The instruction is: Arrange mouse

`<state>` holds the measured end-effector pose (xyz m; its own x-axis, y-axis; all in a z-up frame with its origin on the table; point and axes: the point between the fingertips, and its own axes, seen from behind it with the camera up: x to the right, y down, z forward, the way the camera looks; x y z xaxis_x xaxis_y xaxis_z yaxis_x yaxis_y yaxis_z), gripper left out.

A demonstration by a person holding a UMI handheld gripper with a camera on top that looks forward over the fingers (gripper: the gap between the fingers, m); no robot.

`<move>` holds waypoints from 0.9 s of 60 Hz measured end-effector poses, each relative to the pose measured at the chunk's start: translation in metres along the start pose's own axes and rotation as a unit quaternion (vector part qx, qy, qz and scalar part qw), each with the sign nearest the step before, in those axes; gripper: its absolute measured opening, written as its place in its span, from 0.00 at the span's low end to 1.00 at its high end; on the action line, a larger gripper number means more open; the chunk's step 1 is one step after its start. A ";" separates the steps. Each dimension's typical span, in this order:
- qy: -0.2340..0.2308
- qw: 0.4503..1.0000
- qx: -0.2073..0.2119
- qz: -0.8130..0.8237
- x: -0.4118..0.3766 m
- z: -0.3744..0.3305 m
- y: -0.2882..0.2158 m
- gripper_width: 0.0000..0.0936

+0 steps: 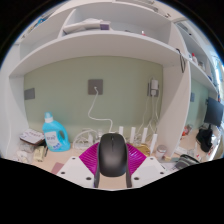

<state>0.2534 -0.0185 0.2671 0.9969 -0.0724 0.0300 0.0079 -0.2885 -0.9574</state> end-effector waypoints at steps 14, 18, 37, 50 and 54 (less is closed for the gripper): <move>-0.074 0.996 -0.056 -0.010 -0.148 0.036 0.055 0.38; -0.081 0.992 -0.095 -0.004 -0.173 0.059 0.107 0.38; -0.062 0.974 -0.215 -0.013 -0.203 0.112 0.251 0.51; -0.053 0.977 -0.199 -0.052 -0.198 0.091 0.225 0.90; -0.049 0.978 -0.196 -0.050 -0.197 0.076 0.213 0.90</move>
<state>0.0642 0.0069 0.0350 0.9954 0.0620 0.0725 0.0953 -0.6348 -0.7668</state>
